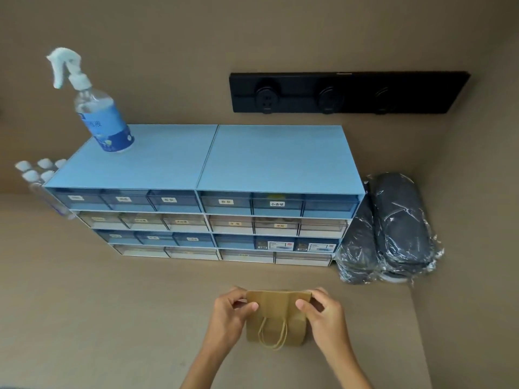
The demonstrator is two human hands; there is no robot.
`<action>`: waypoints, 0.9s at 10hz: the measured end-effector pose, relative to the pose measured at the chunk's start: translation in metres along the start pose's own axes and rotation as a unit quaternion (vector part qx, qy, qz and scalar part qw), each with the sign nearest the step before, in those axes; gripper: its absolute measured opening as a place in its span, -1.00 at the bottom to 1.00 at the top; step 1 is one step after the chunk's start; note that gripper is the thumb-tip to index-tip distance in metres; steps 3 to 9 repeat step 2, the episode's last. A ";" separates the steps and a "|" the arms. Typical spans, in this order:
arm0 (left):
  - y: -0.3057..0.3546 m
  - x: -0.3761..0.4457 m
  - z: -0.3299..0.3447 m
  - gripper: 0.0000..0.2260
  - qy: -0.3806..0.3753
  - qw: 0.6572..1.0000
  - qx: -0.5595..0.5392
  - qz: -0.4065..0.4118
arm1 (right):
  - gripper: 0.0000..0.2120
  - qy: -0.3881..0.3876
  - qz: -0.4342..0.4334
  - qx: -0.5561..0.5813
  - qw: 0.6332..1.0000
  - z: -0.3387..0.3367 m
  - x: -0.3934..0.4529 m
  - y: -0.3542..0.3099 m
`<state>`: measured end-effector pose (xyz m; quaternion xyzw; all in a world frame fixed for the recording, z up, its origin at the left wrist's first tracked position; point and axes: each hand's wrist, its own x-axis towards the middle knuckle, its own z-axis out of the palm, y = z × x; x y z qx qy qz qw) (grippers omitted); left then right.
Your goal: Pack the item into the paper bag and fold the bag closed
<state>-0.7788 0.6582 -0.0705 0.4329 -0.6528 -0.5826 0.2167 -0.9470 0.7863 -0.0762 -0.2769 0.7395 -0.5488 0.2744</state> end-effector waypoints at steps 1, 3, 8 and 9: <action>0.008 -0.003 -0.003 -0.81 -0.012 1.000 0.004 -0.004 | -0.71 -0.003 -0.016 0.005 1.000 -0.002 -0.004 -0.010; 0.014 -0.014 -0.014 -0.56 -0.017 0.998 0.065 0.017 | -0.57 0.018 -0.074 -0.067 0.995 -0.008 -0.013 -0.029; 0.014 -0.014 -0.014 -0.56 -0.017 0.998 0.065 0.017 | -0.57 0.018 -0.074 -0.067 0.995 -0.008 -0.013 -0.029; 0.014 -0.014 -0.014 -0.56 -0.017 0.998 0.065 0.017 | -0.57 0.018 -0.074 -0.067 0.995 -0.008 -0.013 -0.029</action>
